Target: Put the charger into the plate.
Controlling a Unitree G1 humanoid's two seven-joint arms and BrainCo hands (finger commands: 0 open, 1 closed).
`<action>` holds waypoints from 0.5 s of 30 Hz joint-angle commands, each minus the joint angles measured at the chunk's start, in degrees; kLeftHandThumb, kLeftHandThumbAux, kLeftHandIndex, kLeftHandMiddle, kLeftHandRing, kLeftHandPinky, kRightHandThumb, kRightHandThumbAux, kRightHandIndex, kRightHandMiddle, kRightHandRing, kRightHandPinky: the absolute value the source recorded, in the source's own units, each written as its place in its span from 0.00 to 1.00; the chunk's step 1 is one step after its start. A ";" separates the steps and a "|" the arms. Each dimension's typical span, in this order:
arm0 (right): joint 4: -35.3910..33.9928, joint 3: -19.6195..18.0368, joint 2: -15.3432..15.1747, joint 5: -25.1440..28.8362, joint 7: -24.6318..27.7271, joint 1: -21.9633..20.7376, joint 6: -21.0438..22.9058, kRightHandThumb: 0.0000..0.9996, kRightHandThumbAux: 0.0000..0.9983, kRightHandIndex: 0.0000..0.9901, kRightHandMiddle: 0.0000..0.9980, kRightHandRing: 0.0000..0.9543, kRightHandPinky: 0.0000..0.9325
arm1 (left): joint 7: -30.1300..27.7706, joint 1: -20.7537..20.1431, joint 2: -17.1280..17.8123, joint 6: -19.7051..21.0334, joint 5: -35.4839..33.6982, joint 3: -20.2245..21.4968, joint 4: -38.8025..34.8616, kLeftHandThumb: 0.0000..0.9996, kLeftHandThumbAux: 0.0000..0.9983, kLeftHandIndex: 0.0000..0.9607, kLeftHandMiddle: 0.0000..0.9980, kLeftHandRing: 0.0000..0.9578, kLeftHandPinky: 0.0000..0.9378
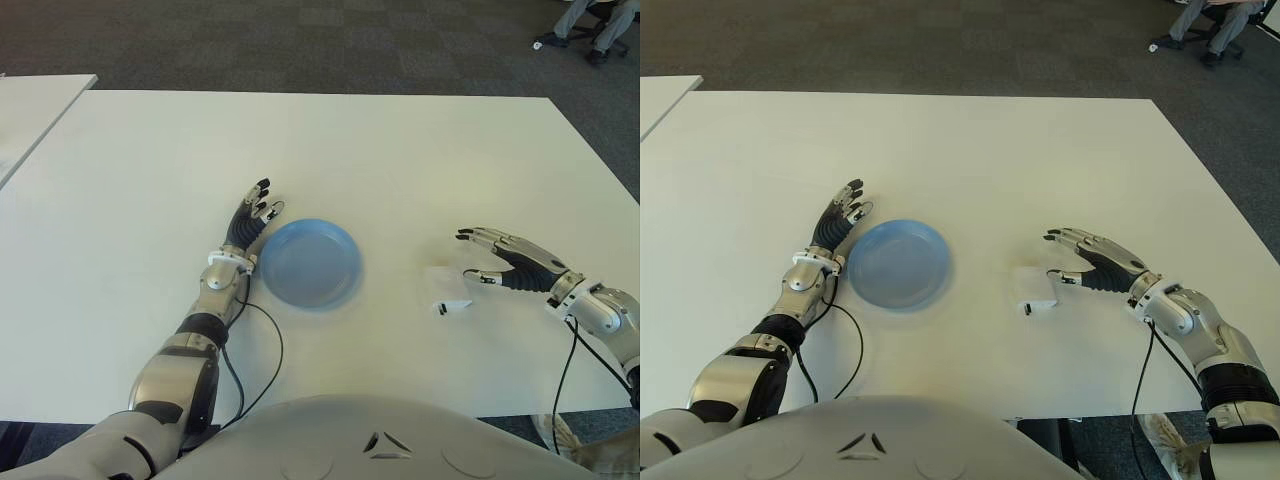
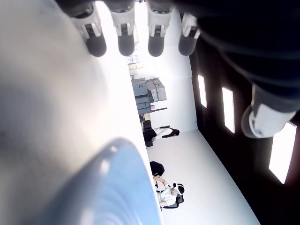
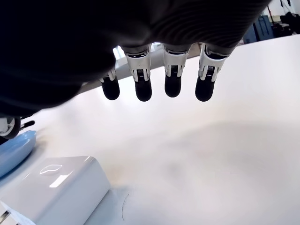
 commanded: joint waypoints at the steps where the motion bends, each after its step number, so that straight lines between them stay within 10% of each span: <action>1: -0.24 0.55 0.64 -2.00 -1.78 0.91 -0.49 0.23 0.16 0.00 0.00 0.00 0.00 | -1.71 4.20 -0.36 4.84 0.32 -0.45 4.37 0.00 0.49 0.00 0.04 0.04 0.04; 15: -5.64 1.03 0.91 -4.54 -1.73 2.31 3.02 0.23 0.11 0.00 0.00 0.00 0.00 | -1.32 4.45 -0.42 4.65 0.61 -0.57 4.02 0.00 0.49 0.00 0.04 0.04 0.05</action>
